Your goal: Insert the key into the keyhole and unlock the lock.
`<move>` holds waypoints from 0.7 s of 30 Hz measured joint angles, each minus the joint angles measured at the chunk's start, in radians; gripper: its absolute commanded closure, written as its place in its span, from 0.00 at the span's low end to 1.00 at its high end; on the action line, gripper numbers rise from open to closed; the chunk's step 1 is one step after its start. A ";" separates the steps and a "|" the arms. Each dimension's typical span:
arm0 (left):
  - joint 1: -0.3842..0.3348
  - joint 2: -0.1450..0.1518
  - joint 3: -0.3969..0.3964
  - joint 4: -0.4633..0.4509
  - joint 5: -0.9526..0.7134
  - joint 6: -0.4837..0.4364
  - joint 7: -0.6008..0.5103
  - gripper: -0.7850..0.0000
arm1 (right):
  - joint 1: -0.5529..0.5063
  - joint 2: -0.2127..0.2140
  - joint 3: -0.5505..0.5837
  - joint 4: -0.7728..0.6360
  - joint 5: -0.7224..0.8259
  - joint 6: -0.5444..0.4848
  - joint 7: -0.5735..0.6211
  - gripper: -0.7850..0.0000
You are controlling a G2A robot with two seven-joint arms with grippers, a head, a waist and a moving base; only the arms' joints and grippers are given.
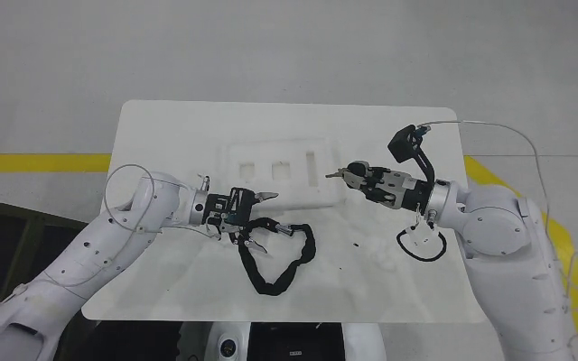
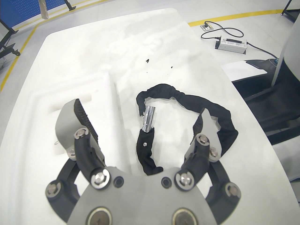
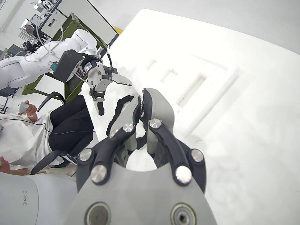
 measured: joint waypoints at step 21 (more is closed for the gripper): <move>-0.098 -0.025 0.201 -0.041 0.073 -0.005 -0.250 0.00 | 0.000 0.000 0.000 0.000 0.000 0.000 0.000 1.00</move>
